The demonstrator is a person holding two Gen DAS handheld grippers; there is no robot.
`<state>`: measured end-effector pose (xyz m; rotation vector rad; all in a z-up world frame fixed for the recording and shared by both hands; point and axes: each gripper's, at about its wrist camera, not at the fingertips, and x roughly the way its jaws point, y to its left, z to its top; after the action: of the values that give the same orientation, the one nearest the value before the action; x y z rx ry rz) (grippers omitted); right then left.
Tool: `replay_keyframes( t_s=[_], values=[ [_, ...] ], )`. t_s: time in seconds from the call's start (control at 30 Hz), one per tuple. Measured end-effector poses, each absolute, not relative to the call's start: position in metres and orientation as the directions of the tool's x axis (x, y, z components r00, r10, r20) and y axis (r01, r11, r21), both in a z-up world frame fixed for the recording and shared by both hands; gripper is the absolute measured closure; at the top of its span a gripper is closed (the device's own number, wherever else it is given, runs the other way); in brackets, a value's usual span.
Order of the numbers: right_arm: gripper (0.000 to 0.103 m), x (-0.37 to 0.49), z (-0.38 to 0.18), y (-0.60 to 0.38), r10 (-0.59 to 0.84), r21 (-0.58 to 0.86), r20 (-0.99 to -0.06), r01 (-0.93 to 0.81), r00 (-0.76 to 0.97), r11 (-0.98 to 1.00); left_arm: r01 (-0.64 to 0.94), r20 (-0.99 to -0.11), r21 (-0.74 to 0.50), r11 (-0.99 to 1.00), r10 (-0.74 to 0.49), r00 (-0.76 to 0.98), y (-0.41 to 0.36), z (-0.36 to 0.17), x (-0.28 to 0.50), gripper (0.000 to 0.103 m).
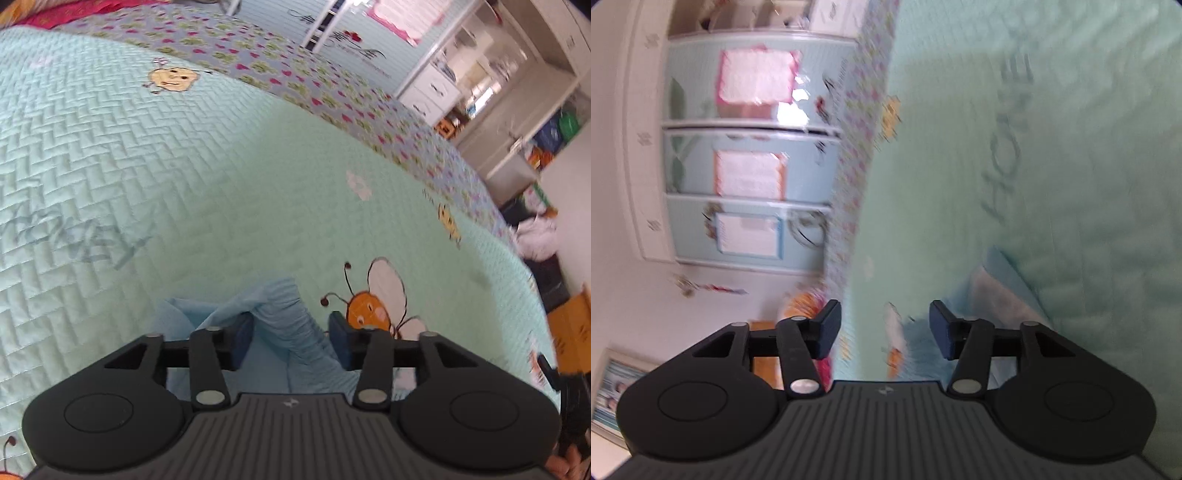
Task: Fold clothes
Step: 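Open both grippers and withdraw them from the folded garment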
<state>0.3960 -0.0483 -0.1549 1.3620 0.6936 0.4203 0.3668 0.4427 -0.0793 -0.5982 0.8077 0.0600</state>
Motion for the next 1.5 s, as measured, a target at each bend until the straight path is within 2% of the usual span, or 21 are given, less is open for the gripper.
replay_keyframes(
  t_s=[0.1,0.13,0.2,0.33,0.47,0.53,0.87,1.37,1.47,1.5],
  values=[
    [0.042,0.368,-0.140,-0.066,0.665,0.987,-0.146,0.063,0.732,0.148,-0.277,-0.666,-0.528,0.803,-0.189,0.721,0.458,-0.069,0.331,0.050],
    [0.042,0.353,-0.132,-0.069,0.675,0.983,-0.151,0.036,0.722,0.182,-0.262,-0.657,-0.529,0.807,-0.194,0.729,0.459,-0.068,0.310,0.050],
    [0.042,0.315,-0.113,-0.070,0.669,0.939,-0.218,-0.035,0.710,0.342,-0.229,-0.639,-0.526,0.819,-0.203,0.742,0.459,-0.066,0.267,0.049],
    [0.041,0.233,-0.095,-0.068,0.511,0.726,-0.378,-0.095,0.772,0.681,-0.211,-0.662,-0.357,0.910,-0.087,0.744,0.446,-0.079,0.176,0.049],
    [0.041,0.172,-0.100,-0.055,0.342,0.484,-0.438,-0.103,0.832,0.869,-0.226,-0.665,-0.201,0.953,0.037,0.746,0.426,-0.095,0.110,0.049],
    [0.042,0.150,-0.105,-0.040,0.273,0.373,-0.460,-0.096,0.845,0.923,-0.220,-0.649,-0.168,0.961,0.060,0.758,0.416,-0.103,0.091,0.049],
    [0.042,0.152,-0.114,0.019,0.196,0.128,-0.494,-0.152,0.847,0.980,-0.202,-0.628,-0.075,0.977,0.111,0.770,0.393,-0.107,0.103,0.049],
    [0.042,0.167,-0.127,0.055,0.166,-0.046,-0.527,-0.222,0.833,0.974,-0.066,-0.631,0.054,0.996,0.085,0.771,0.367,-0.121,0.123,0.049],
    [0.043,0.168,-0.133,0.056,0.158,-0.050,-0.531,-0.217,0.832,0.975,-0.064,-0.627,0.051,0.997,0.081,0.775,0.368,-0.125,0.126,0.050],
    [0.047,0.167,-0.134,0.056,0.159,-0.046,-0.528,-0.215,0.835,0.976,-0.059,-0.626,0.056,0.997,0.081,0.776,0.367,-0.125,0.127,0.052]
  ],
)
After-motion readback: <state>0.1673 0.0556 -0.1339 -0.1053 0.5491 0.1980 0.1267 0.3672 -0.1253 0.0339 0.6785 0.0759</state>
